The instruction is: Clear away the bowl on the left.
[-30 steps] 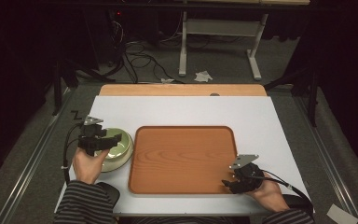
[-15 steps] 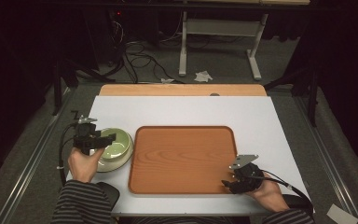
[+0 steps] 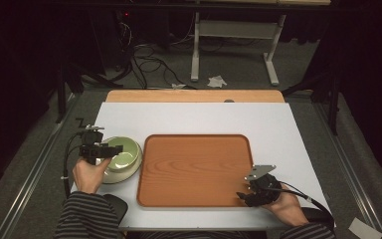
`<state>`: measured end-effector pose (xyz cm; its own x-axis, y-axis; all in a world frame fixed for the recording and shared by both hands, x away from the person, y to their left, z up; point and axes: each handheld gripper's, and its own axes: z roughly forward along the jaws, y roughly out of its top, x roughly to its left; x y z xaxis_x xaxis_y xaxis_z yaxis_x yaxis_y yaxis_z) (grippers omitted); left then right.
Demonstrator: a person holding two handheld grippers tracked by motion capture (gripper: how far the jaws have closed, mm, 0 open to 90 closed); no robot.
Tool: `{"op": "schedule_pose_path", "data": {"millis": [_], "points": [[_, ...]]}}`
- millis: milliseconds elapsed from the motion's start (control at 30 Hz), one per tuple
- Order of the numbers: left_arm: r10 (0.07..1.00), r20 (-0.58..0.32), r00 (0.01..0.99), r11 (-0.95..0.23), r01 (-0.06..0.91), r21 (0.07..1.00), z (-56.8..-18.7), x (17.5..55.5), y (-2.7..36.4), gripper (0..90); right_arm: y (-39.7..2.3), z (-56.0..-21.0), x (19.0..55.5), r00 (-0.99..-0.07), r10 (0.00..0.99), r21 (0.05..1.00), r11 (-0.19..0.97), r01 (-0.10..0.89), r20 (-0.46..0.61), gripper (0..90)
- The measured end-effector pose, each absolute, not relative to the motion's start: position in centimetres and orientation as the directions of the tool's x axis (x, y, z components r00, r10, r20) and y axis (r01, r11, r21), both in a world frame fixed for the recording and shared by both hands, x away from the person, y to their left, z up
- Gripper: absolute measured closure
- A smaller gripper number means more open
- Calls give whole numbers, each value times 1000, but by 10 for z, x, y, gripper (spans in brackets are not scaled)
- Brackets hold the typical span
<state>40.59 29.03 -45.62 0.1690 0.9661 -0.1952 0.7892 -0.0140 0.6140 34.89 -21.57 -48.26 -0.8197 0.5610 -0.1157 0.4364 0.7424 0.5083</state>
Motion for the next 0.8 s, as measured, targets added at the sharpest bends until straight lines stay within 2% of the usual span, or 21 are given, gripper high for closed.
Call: {"op": "schedule_pose_path", "data": {"millis": [533, 800], "points": [[967, -202, 158, 1, 785, 619, -455, 405, 293, 397, -215, -483, 349, -820, 560, 508, 743, 436, -115, 341], [963, -226, 144, 35, 768, 640, -454, 404, 300, 487, -215, -483, 349, -822, 557, 508, 745, 433, -116, 341]]}}
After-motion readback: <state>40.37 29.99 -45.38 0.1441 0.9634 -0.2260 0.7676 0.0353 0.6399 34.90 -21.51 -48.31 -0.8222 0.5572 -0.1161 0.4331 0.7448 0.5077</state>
